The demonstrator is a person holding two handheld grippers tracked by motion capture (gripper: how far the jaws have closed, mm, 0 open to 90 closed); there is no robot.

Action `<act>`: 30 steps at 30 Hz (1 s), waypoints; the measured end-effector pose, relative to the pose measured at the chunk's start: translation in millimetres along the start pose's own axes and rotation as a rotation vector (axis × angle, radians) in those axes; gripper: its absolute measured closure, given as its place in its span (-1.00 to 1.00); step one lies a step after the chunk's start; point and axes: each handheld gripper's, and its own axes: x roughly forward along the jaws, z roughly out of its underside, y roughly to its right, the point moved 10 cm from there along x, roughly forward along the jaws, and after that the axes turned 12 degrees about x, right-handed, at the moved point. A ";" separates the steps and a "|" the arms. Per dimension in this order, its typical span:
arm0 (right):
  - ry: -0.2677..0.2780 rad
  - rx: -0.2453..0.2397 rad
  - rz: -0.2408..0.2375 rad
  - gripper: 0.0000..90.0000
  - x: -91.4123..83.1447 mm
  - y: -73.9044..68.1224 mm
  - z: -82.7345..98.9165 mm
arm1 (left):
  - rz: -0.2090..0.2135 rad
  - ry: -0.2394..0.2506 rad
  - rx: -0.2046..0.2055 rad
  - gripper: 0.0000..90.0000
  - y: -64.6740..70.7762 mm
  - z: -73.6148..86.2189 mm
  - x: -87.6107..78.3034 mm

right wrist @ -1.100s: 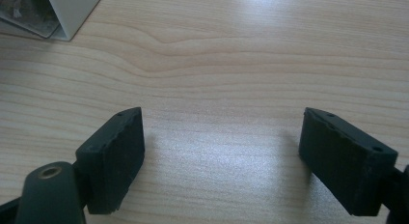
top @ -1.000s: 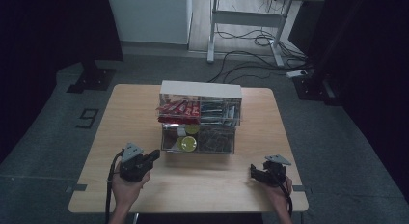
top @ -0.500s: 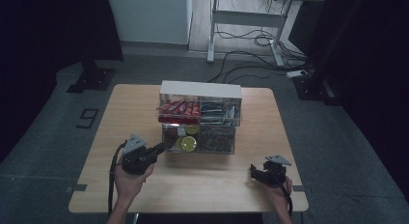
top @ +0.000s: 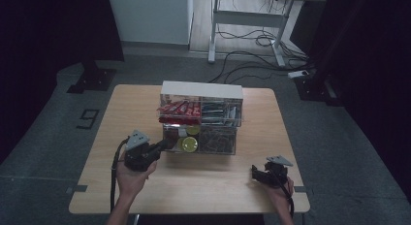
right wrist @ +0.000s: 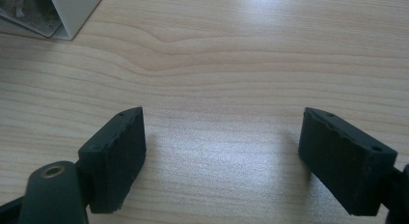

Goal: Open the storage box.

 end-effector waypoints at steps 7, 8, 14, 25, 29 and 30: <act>0.000 0.000 0.000 -0.63 0.0 0.0 0.0 | 0.009 0.002 -0.004 1.00 -0.4 -4.8 0.3; 0.000 0.000 0.000 -0.63 0.0 0.0 0.0 | 0.009 0.003 -0.004 1.00 -0.5 -5.5 0.3; -0.001 0.000 0.000 -0.62 -0.1 0.0 0.1 | 0.008 0.000 0.003 1.00 -0.2 -9.6 0.2; -0.001 0.000 0.001 -0.62 -0.3 0.2 0.1 | 0.024 0.000 -0.001 1.00 -1.4 -18.4 1.6; -0.001 0.000 0.001 -0.62 -0.3 0.2 0.1 | 0.035 0.001 -0.006 1.00 -2.4 -24.4 4.7; -0.001 0.000 0.001 -0.62 -0.3 0.2 0.1 | 0.037 0.002 -0.009 1.00 -2.7 -25.8 5.7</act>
